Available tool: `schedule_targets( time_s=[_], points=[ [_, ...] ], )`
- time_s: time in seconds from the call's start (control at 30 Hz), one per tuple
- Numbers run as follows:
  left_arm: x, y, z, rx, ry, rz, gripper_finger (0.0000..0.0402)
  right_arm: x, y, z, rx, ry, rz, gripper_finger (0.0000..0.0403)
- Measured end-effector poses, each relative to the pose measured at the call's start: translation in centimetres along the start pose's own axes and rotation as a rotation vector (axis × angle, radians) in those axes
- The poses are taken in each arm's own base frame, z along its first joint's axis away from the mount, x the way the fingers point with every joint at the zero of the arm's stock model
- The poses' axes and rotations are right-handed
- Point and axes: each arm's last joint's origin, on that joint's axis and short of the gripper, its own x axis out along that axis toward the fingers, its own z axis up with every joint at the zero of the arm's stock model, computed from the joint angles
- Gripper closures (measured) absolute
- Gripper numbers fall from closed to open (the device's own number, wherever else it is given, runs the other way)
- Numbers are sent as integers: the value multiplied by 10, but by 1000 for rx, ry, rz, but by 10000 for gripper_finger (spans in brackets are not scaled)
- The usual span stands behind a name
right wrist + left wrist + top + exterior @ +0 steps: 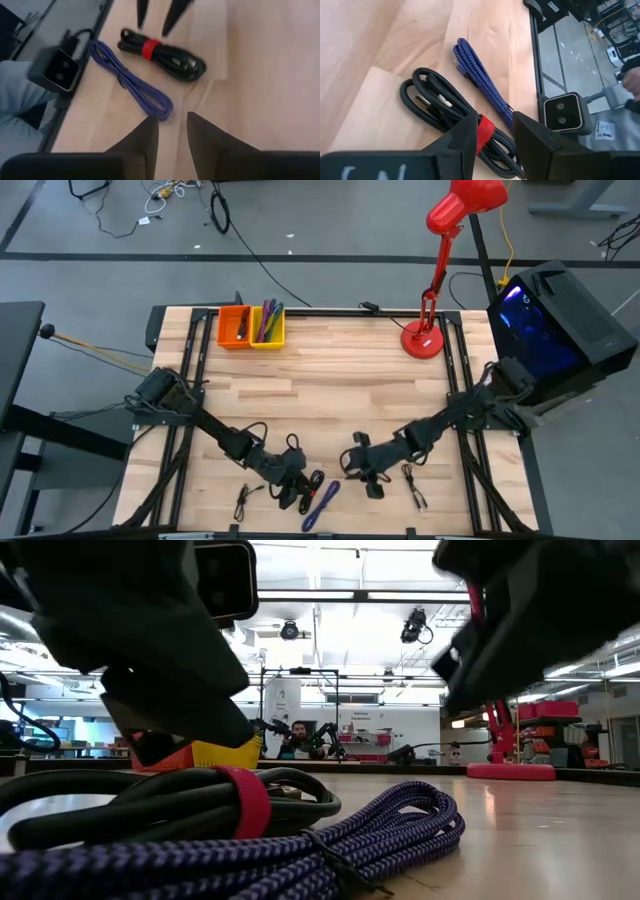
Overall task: Pick & Place USB Port
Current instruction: Put the black and blue USB cable into the yellow bin
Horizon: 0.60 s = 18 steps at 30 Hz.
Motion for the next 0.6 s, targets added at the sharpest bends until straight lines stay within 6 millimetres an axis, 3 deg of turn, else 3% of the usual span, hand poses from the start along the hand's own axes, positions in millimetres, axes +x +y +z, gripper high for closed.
schedule_targets(
  time_s=[0.27,0.6],
  points=[
    [-1,-5,-3,5,-8,-15,273,35,-1,-21,43,20,71,301],
    [-1,-5,-3,6,-14,-14,273,38,-2,-19,32,4,14,301]
  ],
)
